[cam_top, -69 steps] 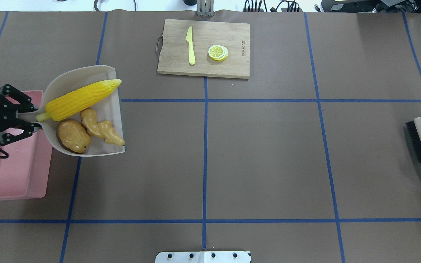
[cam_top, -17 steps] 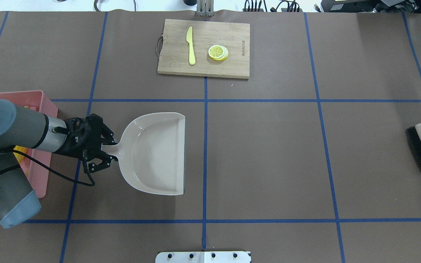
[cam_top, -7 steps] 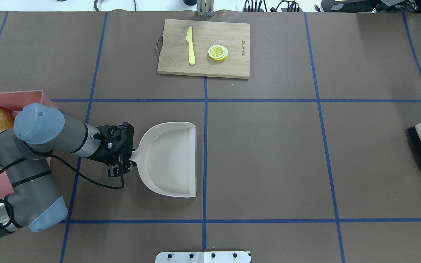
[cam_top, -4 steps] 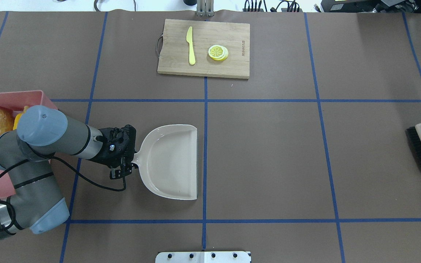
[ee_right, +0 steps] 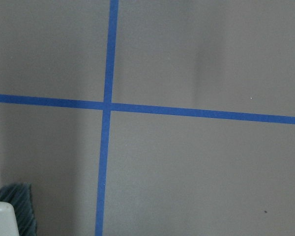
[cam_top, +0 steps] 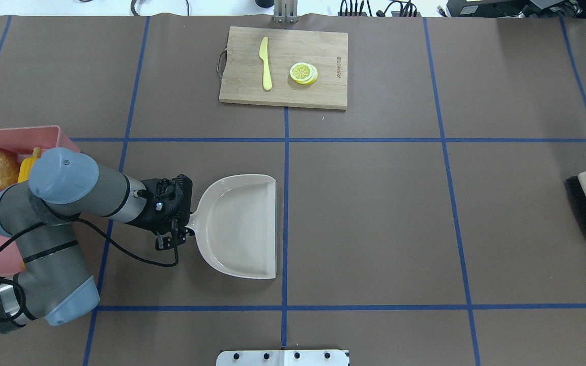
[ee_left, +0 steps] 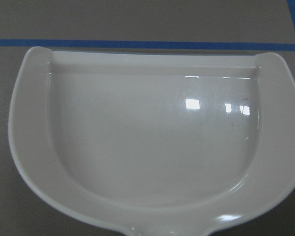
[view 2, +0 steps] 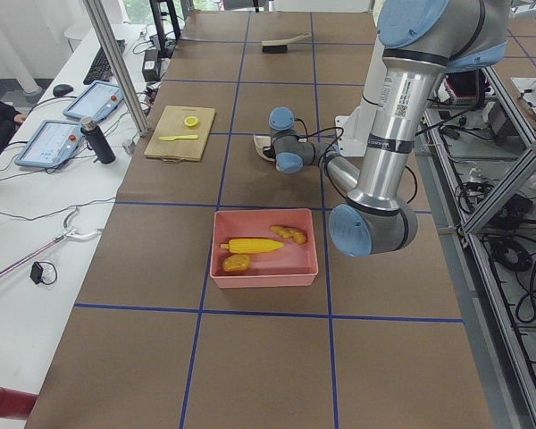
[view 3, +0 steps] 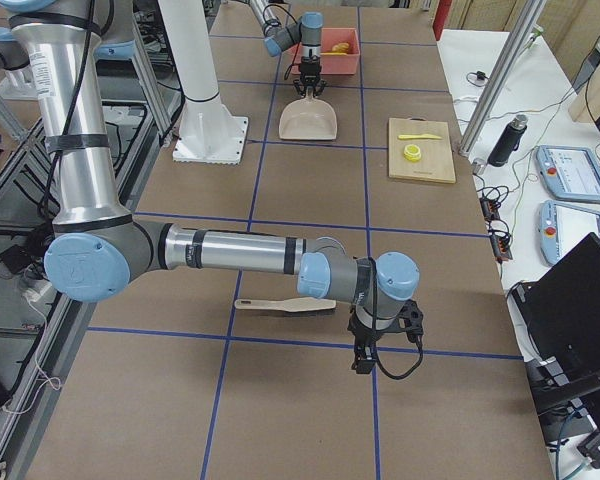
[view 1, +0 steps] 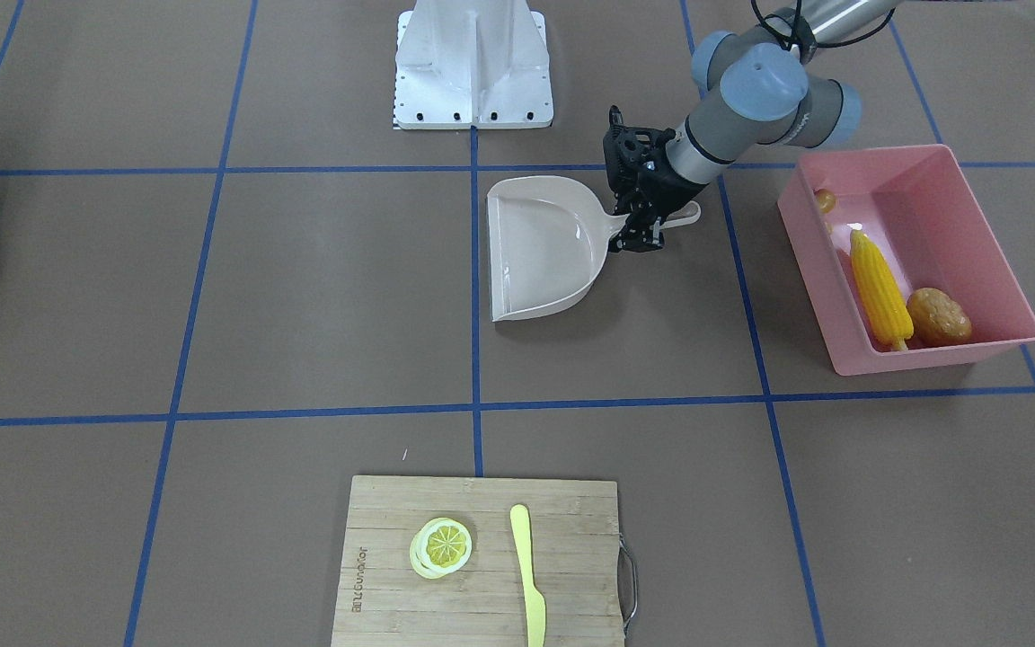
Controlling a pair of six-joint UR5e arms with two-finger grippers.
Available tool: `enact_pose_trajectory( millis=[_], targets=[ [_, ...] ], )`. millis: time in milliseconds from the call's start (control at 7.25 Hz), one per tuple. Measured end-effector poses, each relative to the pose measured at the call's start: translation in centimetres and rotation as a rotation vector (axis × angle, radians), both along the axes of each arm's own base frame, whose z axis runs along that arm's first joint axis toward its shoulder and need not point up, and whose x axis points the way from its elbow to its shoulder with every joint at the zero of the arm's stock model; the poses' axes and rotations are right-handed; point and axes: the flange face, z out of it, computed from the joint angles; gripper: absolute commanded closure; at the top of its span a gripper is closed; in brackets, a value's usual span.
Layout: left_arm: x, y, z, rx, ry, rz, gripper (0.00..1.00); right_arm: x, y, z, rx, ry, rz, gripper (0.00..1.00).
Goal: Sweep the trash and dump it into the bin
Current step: 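Lower the dustpan flat onto the table with the left gripper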
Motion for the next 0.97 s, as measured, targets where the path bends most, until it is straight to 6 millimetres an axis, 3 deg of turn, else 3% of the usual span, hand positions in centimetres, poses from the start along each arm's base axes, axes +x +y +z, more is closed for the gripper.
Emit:
enact_pose_trajectory(
  millis=[414,552,828,966],
  targets=[
    [0.5,-0.3,-0.2,0.001,-0.001,-0.002,1.0,0.0,0.0,0.0,-0.001,-0.001,0.0,0.0],
    [0.8,-0.5,-0.4,0.004,0.0,-0.004,0.95,0.0,-0.1,-0.1,0.001,-0.001,0.0,0.0],
    [1.2,-0.8,-0.6,0.01,0.0,-0.007,0.59,0.0,-0.1,-0.1,0.001,-0.001,0.0,0.0],
    [1.3,-1.0,-0.6,0.014,-0.003,-0.014,0.34,0.0,-0.2,-0.1,0.002,-0.001,0.0,0.0]
  ],
)
